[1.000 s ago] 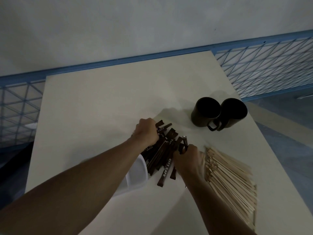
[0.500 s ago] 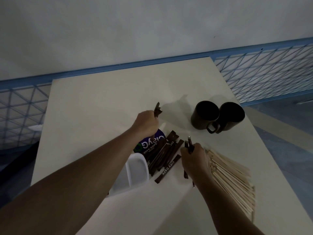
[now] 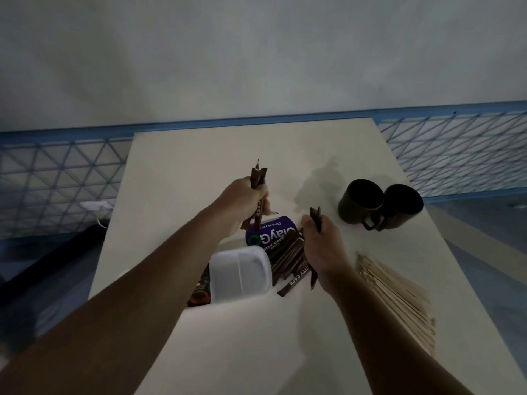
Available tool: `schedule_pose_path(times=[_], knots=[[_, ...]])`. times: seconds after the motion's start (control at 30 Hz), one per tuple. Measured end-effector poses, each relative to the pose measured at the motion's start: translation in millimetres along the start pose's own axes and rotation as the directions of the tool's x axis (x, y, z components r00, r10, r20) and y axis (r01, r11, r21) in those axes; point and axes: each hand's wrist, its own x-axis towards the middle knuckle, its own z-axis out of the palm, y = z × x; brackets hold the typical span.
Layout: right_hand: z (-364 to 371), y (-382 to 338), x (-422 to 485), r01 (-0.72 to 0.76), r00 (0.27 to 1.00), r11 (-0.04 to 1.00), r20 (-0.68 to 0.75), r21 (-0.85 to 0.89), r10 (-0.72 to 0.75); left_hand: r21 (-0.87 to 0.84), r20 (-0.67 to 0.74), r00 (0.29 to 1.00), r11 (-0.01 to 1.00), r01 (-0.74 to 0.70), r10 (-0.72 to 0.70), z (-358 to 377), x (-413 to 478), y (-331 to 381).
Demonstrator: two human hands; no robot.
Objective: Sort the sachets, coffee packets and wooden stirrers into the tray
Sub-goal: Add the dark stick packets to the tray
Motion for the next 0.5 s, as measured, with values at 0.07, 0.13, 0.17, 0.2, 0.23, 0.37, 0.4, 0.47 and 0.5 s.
schedule_pose_path(times=[0.07, 0.13, 0.17, 0.2, 0.23, 0.37, 0.4, 0.47, 0.5], knots=[[13, -7, -1, -0.002, 1.0, 0.999, 0.013, 0.04, 0.002, -0.05, -0.015, 1.0, 0.999, -0.008, 0.007, -9, -11, -3], [28, -14, -2, 0.0, 1.0, 0.998, 0.02, 0.065, -0.001, -0.103, -0.032, 0.999, 0.995, 0.002, -0.005, -18, -23, -7], [36, -18, -4, 0.01, 1.0, 0.996, 0.022, 0.086, -0.012, -0.127, -0.041, 0.999, 0.992, 0.004, -0.01, -22, -29, -9], [44, -22, -6, 0.026, 0.999, 0.994, 0.025, 0.102, -0.029, -0.148, -0.054, 0.998, 0.989, 0.004, -0.012, -27, -35, -13], [52, -25, -8, 0.047, 0.998, 0.993, 0.028, 0.107, -0.051, -0.166, -0.068, 0.998, 0.986, 0.003, -0.014, -31, -40, -17], [82, -33, -23, 0.143, 0.989, 0.984, 0.031, 0.11, -0.147, -0.226, -0.154, 0.987, 0.974, 0.003, -0.039, -44, -58, -36], [88, -33, -26, 0.171, 0.984, 0.976, 0.033, 0.131, -0.177, -0.231, -0.18, 0.983, 0.973, -0.001, -0.042, -46, -62, -41], [102, -32, -34, 0.226, 0.971, 0.962, 0.044, 0.152, -0.235, -0.233, -0.237, 0.97, 0.973, -0.011, -0.045, -48, -68, -53], [108, -30, -37, 0.251, 0.964, 0.957, 0.05, 0.144, -0.26, -0.23, -0.267, 0.962, 0.973, -0.015, -0.049, -49, -69, -60]])
